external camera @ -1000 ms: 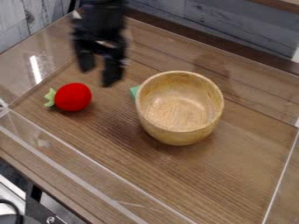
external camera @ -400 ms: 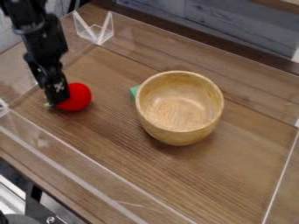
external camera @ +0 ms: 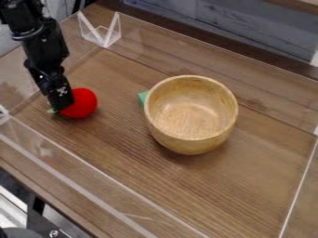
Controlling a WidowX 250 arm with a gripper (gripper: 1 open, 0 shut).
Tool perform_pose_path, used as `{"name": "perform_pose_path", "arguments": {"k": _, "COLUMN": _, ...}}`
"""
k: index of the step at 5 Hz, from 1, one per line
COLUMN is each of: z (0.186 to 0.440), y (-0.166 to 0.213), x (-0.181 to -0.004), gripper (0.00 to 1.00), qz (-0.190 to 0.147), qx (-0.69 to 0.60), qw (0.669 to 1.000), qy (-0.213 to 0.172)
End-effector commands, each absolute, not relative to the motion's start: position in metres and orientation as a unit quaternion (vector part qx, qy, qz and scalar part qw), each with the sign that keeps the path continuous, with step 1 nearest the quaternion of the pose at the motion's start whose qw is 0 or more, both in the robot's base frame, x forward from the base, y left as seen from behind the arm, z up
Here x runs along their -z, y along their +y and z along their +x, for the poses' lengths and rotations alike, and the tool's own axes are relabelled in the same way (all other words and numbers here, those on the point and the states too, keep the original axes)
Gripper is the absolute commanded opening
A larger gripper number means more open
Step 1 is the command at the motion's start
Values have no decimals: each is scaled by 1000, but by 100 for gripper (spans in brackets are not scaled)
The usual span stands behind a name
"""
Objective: Move the red object to the right side of the table
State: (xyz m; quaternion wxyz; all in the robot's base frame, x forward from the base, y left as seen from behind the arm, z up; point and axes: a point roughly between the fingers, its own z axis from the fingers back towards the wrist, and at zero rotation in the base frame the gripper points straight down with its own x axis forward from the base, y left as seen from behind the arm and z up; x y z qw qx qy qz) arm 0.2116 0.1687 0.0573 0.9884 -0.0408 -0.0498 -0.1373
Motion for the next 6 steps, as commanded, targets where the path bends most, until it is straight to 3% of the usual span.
{"name": "perform_pose_path", "arguments": {"k": 1, "z": 217, "y": 172, "x": -55, "gripper": 100, "qz": -36, "qx": 145, "qw": 987, "qy": -65}}
{"name": "perform_pose_path", "arguments": {"k": 2, "z": 218, "y": 167, "x": -42, "gripper": 100, "qz": -47, "qx": 156, "qw": 984, "qy": -66}}
{"name": "perform_pose_path", "arguments": {"k": 4, "z": 222, "y": 164, "x": -46, "gripper": 100, "qz": -65, "qx": 97, "qw": 991, "qy": -70}}
{"name": "perform_pose_path", "arguments": {"k": 6, "z": 222, "y": 160, "x": -54, "gripper": 100, "qz": -70, "qx": 120, "qw": 988, "qy": -67}}
